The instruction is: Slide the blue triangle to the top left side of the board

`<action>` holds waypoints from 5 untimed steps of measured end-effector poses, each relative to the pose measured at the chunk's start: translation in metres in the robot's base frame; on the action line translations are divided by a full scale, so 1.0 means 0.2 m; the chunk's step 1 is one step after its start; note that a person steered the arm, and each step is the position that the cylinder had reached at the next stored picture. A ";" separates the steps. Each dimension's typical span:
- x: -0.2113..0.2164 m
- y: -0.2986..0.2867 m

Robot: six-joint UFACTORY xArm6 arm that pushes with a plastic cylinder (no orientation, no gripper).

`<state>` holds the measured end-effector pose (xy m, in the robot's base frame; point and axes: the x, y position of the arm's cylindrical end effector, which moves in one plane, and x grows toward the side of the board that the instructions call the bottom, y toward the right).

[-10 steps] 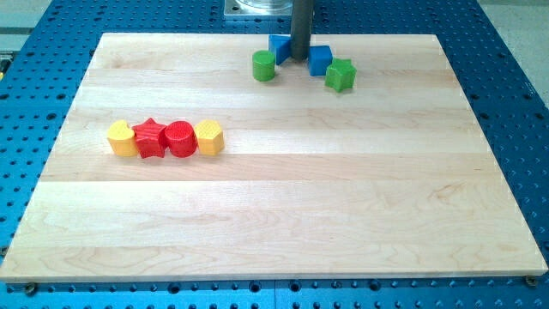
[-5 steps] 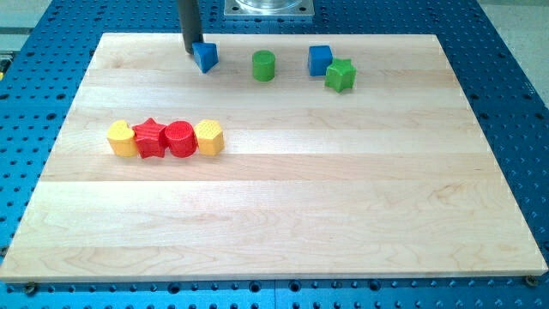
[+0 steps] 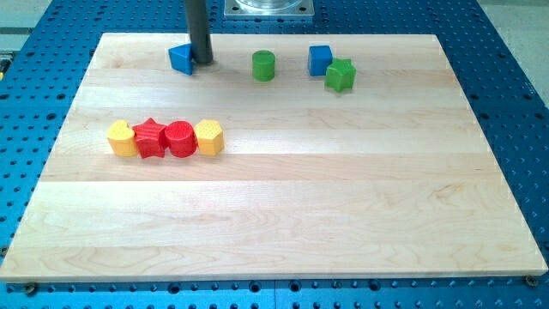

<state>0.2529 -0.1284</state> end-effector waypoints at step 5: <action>0.09 -0.21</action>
<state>0.2703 -0.1703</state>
